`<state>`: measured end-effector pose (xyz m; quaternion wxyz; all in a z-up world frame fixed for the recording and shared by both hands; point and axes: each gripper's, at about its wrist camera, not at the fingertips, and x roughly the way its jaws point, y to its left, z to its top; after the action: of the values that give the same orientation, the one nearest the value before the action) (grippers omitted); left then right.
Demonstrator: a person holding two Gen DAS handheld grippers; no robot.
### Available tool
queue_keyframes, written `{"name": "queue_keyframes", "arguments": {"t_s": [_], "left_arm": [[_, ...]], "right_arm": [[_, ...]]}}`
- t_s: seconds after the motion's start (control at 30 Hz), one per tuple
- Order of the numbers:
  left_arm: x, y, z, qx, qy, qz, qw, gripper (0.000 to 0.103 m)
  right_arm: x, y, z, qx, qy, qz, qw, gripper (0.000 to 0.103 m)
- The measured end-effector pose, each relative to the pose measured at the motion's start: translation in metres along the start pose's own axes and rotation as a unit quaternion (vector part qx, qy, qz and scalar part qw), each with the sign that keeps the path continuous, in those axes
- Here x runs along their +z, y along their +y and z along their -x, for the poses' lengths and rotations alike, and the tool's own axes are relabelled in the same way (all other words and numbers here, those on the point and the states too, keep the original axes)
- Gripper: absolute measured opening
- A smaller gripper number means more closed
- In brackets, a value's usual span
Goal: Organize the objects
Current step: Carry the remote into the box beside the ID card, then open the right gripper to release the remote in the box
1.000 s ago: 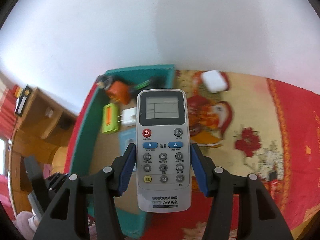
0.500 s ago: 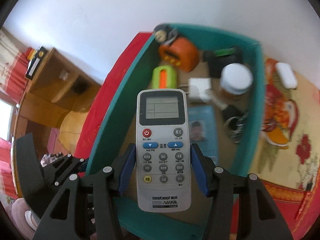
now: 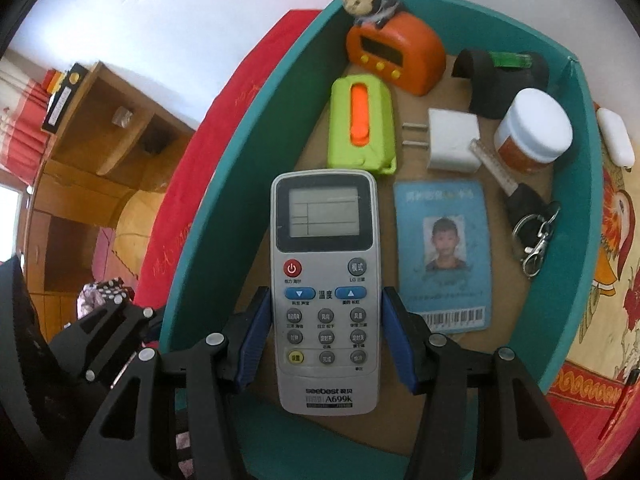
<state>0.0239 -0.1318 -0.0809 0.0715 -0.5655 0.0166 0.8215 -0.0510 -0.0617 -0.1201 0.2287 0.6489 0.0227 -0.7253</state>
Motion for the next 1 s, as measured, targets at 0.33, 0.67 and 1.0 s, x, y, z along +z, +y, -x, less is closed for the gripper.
{"name": "queue_keyframes", "arguments": {"t_s": [0.33, 0.67, 1.0], "left_arm": [[0.003, -0.001, -0.001, -0.002, 0.000, -0.003, 1.0000, 0.043], [0.002, -0.001, 0.000, -0.002, 0.000, -0.004, 1.0000, 0.043], [0.001, 0.000, 0.000, -0.003, 0.000, -0.004, 1.0000, 0.043]], "right_arm": [[0.000, 0.007, -0.007, -0.021, 0.004, 0.015, 1.000, 0.054], [0.001, 0.003, -0.006, -0.015, -0.002, -0.009, 1.000, 0.055], [-0.003, -0.009, 0.022, 0.002, -0.039, -0.024, 0.999, 0.055]]}}
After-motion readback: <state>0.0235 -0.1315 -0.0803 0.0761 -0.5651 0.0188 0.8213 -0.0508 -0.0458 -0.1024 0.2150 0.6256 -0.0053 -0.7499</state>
